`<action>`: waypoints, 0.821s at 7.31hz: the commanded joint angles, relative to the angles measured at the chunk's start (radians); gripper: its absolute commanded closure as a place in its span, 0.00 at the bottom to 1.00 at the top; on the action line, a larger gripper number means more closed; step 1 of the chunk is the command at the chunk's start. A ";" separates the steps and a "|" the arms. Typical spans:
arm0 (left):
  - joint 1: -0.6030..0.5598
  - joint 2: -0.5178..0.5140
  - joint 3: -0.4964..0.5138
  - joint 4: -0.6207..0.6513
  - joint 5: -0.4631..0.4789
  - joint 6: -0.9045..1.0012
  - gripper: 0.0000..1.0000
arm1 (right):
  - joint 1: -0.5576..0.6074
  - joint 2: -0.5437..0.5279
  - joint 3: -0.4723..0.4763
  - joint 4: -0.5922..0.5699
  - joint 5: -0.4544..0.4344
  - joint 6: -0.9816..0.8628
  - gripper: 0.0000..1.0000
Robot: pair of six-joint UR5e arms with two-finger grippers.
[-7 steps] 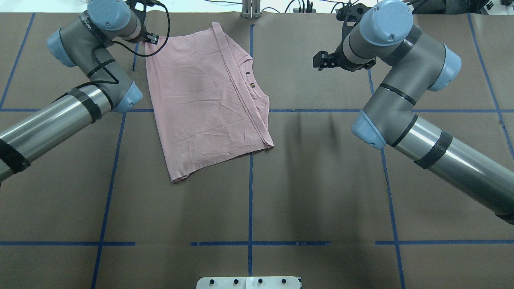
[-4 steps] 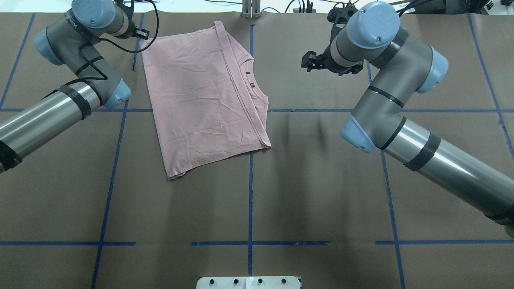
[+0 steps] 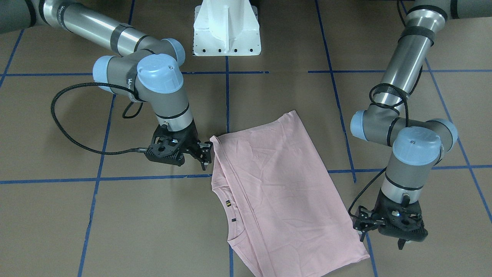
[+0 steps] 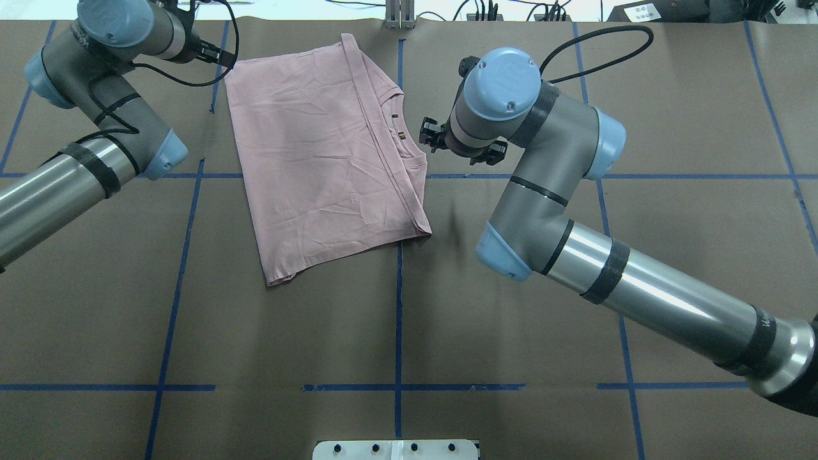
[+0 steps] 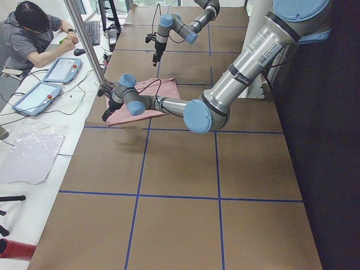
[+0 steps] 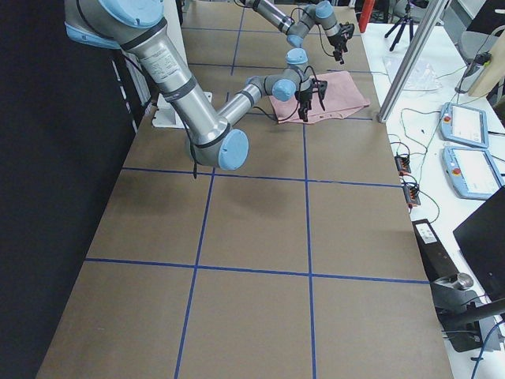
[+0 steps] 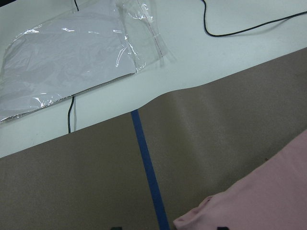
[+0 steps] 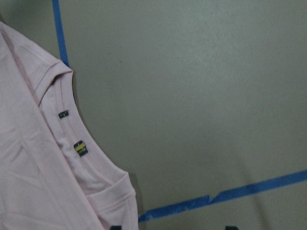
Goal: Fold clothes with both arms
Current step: 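Move the right gripper down onto the folded shirt's middle edge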
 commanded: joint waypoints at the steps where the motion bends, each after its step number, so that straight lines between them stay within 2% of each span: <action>1: 0.001 0.011 -0.026 0.002 -0.001 -0.005 0.00 | -0.074 0.030 -0.022 -0.032 -0.005 0.105 0.22; 3: 0.001 0.029 -0.060 0.002 -0.001 -0.007 0.00 | -0.116 0.069 -0.040 -0.067 -0.030 0.157 0.35; 6: 0.001 0.046 -0.079 0.000 -0.001 -0.008 0.00 | -0.162 0.076 -0.066 -0.076 -0.087 0.159 0.34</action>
